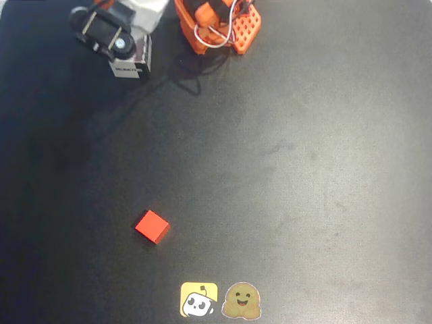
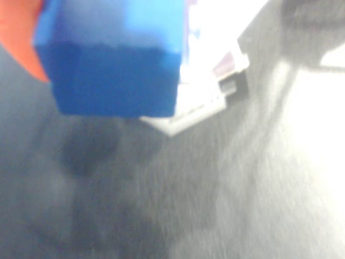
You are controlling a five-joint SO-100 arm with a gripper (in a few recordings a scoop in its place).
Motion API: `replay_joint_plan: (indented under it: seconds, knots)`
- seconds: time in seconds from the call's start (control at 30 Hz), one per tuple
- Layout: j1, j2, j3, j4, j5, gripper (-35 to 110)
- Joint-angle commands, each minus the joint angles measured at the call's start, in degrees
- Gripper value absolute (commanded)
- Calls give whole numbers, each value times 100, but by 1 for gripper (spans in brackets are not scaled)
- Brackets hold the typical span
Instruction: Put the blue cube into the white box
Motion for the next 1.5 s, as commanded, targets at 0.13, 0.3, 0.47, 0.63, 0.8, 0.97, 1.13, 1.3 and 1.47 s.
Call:
replay_joint_plan:
  seconds: [0.13, 0.3, 0.47, 0.63, 0.8, 0.97, 1.13, 1.3, 1.47]
  knots:
    - [580, 589, 343, 255, 149, 0]
    - [677, 1301, 984, 237, 343, 0]
    - [668, 1274, 1318, 44, 563, 0]
    - [659, 914, 1371, -255, 598, 0]
    - [624, 853, 1494, -492, 615, 0]
    - [606, 888, 1591, -510, 650, 0]
    - [466, 1213, 1819, -501, 773, 3]
    - [290, 1230, 1828, -492, 817, 9]
    - [149, 1433, 1890, -448, 844, 14]
